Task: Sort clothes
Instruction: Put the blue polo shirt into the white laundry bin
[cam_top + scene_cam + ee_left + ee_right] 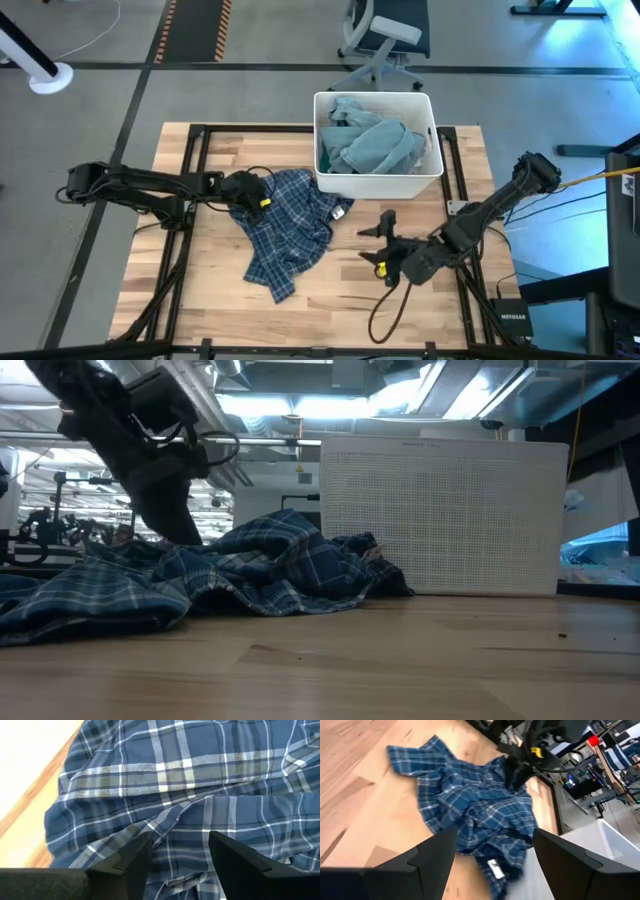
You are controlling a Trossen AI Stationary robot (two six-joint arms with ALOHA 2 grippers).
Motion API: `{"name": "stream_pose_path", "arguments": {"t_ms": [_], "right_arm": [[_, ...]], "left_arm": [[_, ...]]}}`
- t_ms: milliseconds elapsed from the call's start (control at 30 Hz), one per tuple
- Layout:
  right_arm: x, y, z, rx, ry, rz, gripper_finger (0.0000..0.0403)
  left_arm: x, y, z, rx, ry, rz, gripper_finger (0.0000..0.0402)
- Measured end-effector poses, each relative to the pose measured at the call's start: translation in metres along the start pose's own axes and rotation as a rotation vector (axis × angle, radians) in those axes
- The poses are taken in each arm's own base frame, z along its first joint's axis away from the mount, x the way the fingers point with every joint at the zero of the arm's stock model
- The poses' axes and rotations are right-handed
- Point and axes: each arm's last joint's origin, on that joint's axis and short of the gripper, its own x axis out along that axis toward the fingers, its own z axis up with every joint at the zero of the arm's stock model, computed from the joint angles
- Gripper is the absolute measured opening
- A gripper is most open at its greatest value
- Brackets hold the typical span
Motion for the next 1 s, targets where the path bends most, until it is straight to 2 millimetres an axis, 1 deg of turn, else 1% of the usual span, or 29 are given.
{"name": "stream_pose_path", "arguments": {"t_ms": [100,233,433,600,700,867,1000], "right_arm": [[0.010,0.012,0.001,-0.016,0.006,0.009,0.0280],[0.028,0.031,-0.001,-0.050,0.040,0.024,0.0280],[0.057,0.058,-0.012,-0.080,0.118,0.034,0.0280],[0.080,0.080,-0.026,-0.101,0.198,0.025,0.0280],[0.090,0.089,-0.034,-0.094,0.236,-0.006,0.0280],[0.101,0.098,-0.043,-0.041,0.273,-0.054,0.0280],[0.104,0.101,-0.046,-0.005,0.283,-0.065,0.0280]], "left_arm": [[0.005,0.002,-0.009,-0.012,-0.025,-0.010,0.0191],[0.011,0.002,-0.021,-0.040,-0.055,-0.038,0.0191],[0.014,-0.006,-0.036,-0.061,-0.060,-0.089,0.0191],[0.012,-0.018,-0.039,-0.051,-0.075,-0.142,0.0191],[0.010,-0.028,-0.039,-0.041,-0.099,-0.197,0.0191],[0.005,-0.048,-0.040,0.016,-0.150,-0.308,0.0191],[0.004,-0.066,-0.040,0.045,-0.206,-0.400,0.0191]]}}
